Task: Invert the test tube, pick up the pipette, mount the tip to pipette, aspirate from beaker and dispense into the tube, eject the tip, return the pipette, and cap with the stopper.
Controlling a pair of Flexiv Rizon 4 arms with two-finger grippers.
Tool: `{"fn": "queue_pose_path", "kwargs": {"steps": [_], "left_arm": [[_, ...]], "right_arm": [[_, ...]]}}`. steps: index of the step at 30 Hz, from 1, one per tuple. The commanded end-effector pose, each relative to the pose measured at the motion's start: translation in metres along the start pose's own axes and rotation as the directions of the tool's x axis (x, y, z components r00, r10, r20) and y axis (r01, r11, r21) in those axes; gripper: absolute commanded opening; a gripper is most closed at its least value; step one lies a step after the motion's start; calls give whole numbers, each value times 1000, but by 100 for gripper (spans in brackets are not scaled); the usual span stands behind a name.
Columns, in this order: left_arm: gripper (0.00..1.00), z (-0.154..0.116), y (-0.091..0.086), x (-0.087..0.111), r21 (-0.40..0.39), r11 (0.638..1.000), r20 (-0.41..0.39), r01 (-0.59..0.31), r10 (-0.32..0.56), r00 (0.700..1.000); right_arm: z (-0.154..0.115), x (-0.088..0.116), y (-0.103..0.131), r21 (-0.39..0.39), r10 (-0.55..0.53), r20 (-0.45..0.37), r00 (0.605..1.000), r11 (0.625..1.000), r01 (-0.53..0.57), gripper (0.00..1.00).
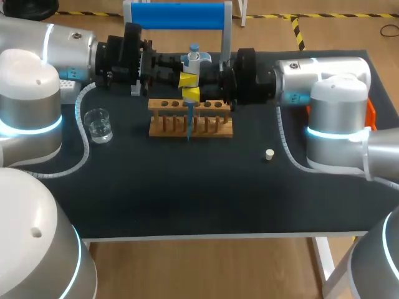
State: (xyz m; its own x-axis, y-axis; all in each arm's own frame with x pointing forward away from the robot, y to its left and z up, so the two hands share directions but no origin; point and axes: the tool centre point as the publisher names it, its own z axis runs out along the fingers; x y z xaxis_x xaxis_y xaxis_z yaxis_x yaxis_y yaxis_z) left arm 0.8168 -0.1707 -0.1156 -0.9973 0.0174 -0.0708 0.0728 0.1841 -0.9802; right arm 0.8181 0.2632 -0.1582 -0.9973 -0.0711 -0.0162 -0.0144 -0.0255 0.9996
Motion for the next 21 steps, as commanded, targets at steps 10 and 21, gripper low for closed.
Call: {"fn": "queue_pose_path", "kwargs": {"steps": [10, 21], "left_arm": [[100, 1, 0, 2, 0, 1000, -2, 0, 0, 1000], [100, 1, 0, 2, 0, 1000, -2, 0, 0, 1000]], "right_arm": [[-22, -2, 1, 20, -17, -5, 1000, 1000, 17, 0], [-90, -18, 10, 20, -37, -57, 998, 999, 39, 0]]}}
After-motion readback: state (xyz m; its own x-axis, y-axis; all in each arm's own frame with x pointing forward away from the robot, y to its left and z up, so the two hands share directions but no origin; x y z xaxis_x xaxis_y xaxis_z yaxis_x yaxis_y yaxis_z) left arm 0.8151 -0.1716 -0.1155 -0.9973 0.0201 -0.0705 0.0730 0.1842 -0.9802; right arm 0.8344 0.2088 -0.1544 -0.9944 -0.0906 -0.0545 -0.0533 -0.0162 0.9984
